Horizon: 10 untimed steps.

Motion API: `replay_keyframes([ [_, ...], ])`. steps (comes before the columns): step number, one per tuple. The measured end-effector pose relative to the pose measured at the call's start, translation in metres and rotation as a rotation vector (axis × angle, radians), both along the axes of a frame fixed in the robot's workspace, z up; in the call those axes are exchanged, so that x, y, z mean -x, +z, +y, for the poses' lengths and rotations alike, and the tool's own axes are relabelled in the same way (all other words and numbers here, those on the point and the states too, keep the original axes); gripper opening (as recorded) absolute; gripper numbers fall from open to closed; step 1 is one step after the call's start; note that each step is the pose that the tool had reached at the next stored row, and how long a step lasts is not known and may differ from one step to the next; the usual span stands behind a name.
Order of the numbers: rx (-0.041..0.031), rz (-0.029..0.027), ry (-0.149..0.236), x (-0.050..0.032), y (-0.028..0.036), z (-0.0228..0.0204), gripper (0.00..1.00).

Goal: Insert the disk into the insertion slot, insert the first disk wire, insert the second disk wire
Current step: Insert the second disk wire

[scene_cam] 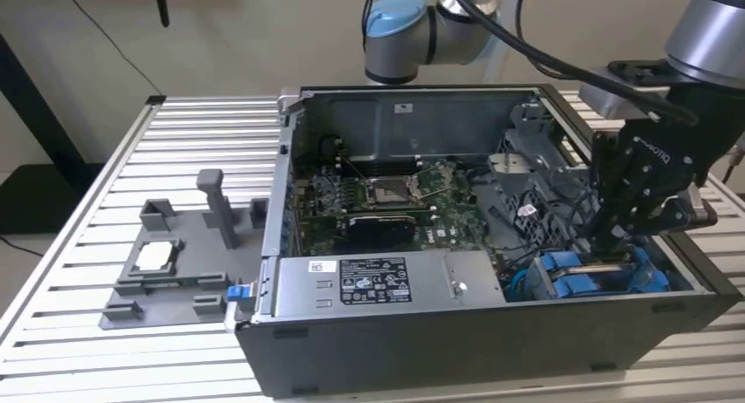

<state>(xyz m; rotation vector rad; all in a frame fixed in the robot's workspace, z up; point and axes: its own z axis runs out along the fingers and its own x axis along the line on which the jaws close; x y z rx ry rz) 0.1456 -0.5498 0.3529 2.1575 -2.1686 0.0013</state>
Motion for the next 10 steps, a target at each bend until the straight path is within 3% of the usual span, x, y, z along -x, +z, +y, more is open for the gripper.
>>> replay_keyframes([
  [5, 0.0, 0.0, 0.0, 0.0, 0.01, 0.0, 0.24],
  [10, 0.0001, 0.0, 0.0, 0.0, 0.0156, 0.0001, 0.24],
])
